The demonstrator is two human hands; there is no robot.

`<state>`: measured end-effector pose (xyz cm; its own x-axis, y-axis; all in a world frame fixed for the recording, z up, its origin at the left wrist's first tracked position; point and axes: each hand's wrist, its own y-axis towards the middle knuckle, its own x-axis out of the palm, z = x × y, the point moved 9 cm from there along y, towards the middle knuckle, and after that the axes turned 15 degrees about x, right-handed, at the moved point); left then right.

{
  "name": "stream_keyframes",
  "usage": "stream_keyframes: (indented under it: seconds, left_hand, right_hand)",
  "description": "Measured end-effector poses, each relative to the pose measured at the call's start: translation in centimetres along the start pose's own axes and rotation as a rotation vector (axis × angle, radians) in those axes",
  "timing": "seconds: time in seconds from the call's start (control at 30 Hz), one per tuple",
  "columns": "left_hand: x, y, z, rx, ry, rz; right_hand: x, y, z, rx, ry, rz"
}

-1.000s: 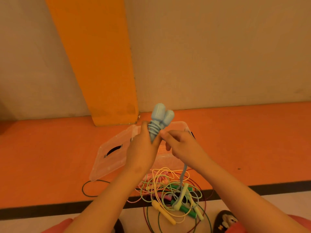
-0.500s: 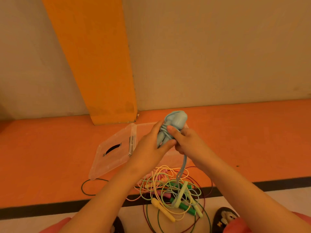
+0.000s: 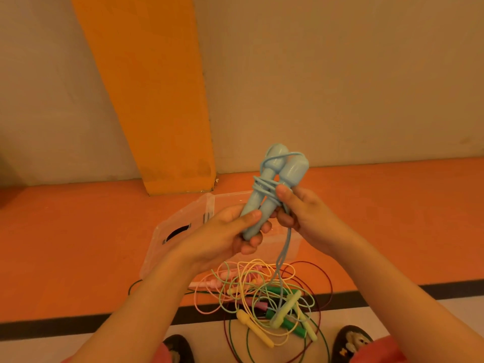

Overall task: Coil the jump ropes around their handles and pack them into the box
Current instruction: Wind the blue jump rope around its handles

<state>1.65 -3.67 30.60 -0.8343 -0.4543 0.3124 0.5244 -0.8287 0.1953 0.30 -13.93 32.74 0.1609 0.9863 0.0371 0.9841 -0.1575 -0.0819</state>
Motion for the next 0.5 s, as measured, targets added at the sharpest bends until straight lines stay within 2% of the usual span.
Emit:
stream_keyframes:
  seconds: [0.2,0.37,0.43,0.5]
  left_hand:
    - [2.0,-0.4,0.1,-0.012,-0.219,-0.185]
    - [3.0,-0.6,0.3,-0.085,-0.601,-0.195]
    - [3.3,-0.5,0.5,-0.087,-0.644,-0.169]
    - [3.0,-0.3,0.0,-0.097,-0.570,-0.076]
  right_hand:
    - [0.5,0.0,0.3,-0.004,0.058,-0.083]
    - [0.4,-0.1,-0.1,-0.004,0.145,-0.101]
    - [0.4,-0.1,-0.4,-0.010,0.144,-0.112]
    - [0.3,-0.1,-0.3,-0.010,0.094,-0.084]
